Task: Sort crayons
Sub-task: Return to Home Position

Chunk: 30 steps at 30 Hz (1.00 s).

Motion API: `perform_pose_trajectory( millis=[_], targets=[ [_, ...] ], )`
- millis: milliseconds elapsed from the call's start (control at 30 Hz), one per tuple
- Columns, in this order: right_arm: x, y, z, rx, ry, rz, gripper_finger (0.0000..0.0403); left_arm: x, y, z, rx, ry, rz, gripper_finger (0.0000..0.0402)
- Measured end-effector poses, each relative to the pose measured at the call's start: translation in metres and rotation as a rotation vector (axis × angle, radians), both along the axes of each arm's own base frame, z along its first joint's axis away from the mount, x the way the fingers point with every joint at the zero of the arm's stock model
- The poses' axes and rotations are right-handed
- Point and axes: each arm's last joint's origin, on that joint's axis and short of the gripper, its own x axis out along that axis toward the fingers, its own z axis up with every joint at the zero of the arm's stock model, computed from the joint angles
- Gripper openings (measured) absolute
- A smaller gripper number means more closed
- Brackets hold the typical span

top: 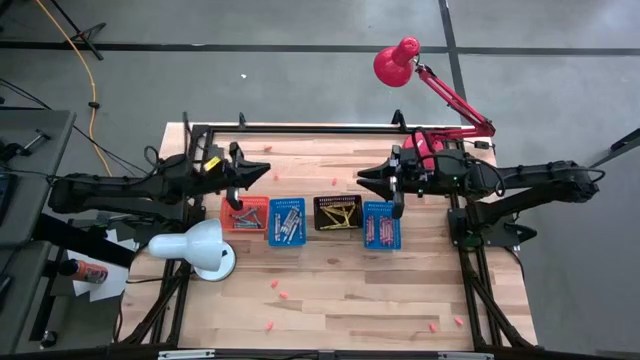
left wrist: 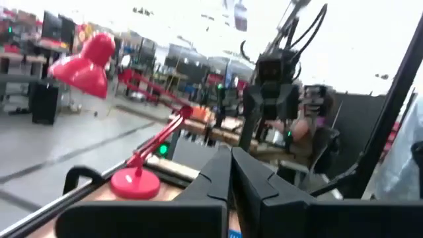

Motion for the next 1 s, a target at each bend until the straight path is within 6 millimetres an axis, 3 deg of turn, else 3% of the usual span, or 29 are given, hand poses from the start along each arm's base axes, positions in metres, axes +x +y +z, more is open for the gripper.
perform_pose_trajectory(
  millis=[267,700,1000],
  targets=[
    [0.000,-0.007,0.000,-0.007,0.000,0.049,0.0007,-0.020,0.003,-0.028,0.000,-0.054,0.048,0.0000],
    [0.000,-0.006,0.000,-0.032,0.002,0.076,0.0001,-0.056,-0.001,-0.092,-0.129,-0.255,-0.031,0.0000],
    [-0.005,-0.006,0.001,0.057,0.010,0.074,0.0000,-0.056,-0.010,-0.094,-0.118,-0.223,-0.081,0.0000]
  ],
)
